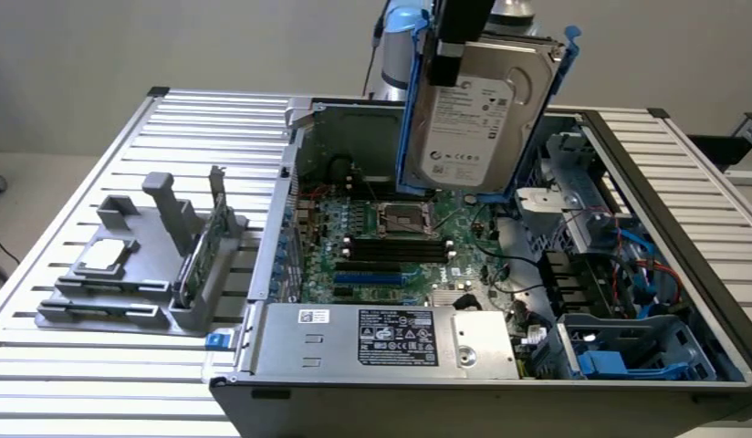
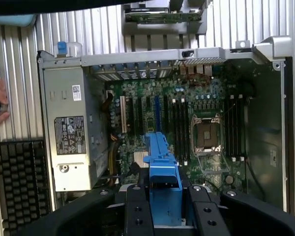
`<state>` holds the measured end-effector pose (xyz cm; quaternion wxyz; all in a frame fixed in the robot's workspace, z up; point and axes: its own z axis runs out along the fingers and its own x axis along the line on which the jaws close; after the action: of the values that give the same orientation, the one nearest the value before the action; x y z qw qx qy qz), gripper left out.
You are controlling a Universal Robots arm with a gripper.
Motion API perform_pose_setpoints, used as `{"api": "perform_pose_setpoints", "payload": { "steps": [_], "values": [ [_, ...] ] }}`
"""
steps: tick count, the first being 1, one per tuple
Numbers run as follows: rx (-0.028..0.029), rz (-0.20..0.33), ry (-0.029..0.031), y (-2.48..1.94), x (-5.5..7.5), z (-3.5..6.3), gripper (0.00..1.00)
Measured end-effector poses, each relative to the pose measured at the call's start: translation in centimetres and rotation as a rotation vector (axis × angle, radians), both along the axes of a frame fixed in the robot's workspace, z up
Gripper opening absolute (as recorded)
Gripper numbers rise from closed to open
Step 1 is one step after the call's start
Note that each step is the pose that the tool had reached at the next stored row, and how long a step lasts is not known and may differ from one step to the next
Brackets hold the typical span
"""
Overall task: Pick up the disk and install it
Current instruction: 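Pick up the disk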
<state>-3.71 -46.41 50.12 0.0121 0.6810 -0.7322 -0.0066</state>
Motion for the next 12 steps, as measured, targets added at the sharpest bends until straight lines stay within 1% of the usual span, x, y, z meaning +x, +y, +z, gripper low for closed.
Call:
{"api": "perform_pose_setpoints", "payload": {
  "steps": [3, 8, 10, 12],
  "values": [
    [0.0000, 0.000, -0.0099, -0.66, 0.7, -0.12, 0.33],
    [0.0000, 0.000, -0.0245, -1.77, 2.0, -0.33, 0.33],
    [-0.0001, 0.000, -0.0293, -2.20, 2.6, -0.41, 0.33],
    [0.0000, 0.000, -0.0326, -2.63, 3.1, -0.48, 0.33]
  ]
}}
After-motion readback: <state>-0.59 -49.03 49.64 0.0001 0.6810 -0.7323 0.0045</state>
